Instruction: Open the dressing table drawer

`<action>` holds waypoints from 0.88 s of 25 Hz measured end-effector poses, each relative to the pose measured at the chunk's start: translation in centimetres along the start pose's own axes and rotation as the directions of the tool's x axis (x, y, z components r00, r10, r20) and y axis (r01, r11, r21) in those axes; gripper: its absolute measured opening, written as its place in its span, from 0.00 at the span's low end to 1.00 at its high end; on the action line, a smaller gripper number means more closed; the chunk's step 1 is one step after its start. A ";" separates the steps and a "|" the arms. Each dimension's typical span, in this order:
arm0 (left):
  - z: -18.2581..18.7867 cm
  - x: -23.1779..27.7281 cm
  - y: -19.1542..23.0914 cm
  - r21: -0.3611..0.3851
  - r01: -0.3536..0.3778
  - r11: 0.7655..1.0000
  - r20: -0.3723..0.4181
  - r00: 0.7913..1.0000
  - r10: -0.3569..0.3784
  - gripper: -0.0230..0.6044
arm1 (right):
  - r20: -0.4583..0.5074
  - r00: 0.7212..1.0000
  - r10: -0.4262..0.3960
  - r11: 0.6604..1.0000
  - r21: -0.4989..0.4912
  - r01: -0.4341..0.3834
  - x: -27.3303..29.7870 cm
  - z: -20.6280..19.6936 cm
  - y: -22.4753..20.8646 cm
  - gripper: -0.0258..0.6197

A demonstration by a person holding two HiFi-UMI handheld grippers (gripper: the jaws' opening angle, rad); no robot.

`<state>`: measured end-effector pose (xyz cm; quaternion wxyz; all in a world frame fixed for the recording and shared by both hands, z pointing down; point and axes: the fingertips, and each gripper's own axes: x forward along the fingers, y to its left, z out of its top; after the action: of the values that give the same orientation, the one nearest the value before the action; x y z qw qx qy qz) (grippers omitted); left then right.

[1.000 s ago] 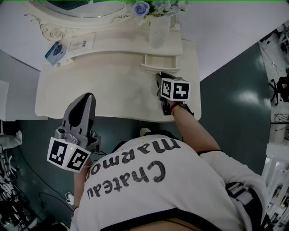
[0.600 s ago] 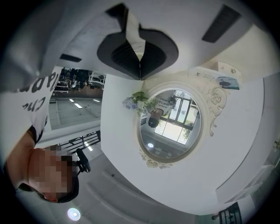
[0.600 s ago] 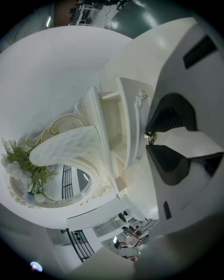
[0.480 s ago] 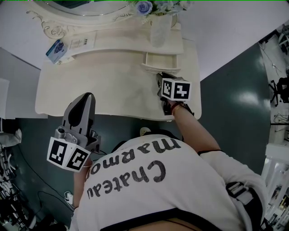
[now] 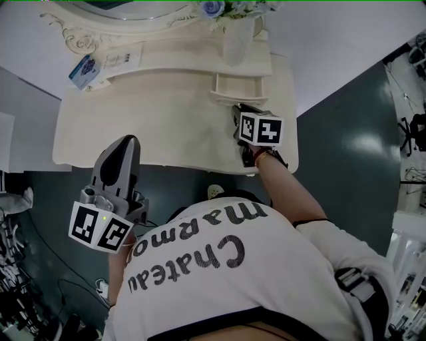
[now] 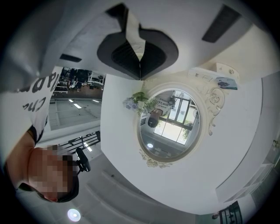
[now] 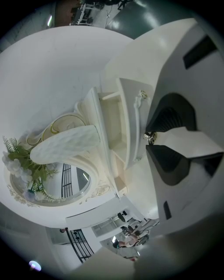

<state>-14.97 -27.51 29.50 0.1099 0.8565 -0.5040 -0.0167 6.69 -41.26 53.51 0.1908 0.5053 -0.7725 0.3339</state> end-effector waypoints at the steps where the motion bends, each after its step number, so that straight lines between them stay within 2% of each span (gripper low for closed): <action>1: -0.1 0.0 0.0 -0.001 -0.001 1.000 -0.002 1.000 0.001 0.07 | 0.003 1.000 -0.001 1.000 0.001 0.001 0.0 0.0 0.0 0.20; 22: -0.9 0.6 0.2 -0.029 0.025 0.999 -0.012 1.000 -0.026 0.07 | 0.023 1.000 -0.008 0.999 0.032 0.007 -0.4 0.2 0.3 0.20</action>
<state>-14.67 -27.97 30.46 0.1252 0.8613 -0.4921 -0.0199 6.58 -41.07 53.02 0.1750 0.5150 -0.7673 0.3399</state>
